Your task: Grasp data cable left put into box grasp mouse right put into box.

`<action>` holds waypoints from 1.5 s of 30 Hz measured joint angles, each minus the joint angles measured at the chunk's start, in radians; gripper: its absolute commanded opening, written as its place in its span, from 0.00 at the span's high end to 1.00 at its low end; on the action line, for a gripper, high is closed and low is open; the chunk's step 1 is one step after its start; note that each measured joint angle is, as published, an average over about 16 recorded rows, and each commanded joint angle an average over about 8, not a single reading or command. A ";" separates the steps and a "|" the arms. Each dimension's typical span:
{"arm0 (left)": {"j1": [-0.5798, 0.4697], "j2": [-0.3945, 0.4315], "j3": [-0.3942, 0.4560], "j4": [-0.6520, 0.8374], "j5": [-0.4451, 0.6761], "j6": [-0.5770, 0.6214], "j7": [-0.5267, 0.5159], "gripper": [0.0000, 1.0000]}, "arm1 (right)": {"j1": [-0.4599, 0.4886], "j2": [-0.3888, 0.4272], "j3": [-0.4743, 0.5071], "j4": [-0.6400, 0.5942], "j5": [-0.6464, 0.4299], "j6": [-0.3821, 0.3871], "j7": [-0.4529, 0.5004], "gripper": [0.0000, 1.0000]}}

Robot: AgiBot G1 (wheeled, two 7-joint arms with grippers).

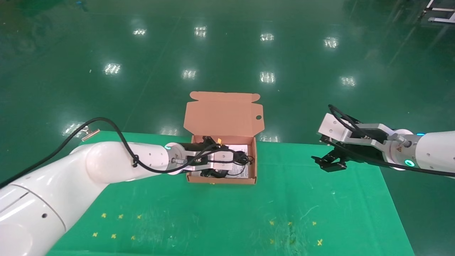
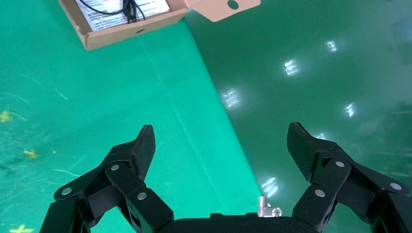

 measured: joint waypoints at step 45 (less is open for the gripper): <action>0.053 -0.275 -0.294 -0.273 -0.323 0.204 -0.164 0.00 | -0.070 -0.008 0.343 0.009 0.239 -0.359 -0.251 0.00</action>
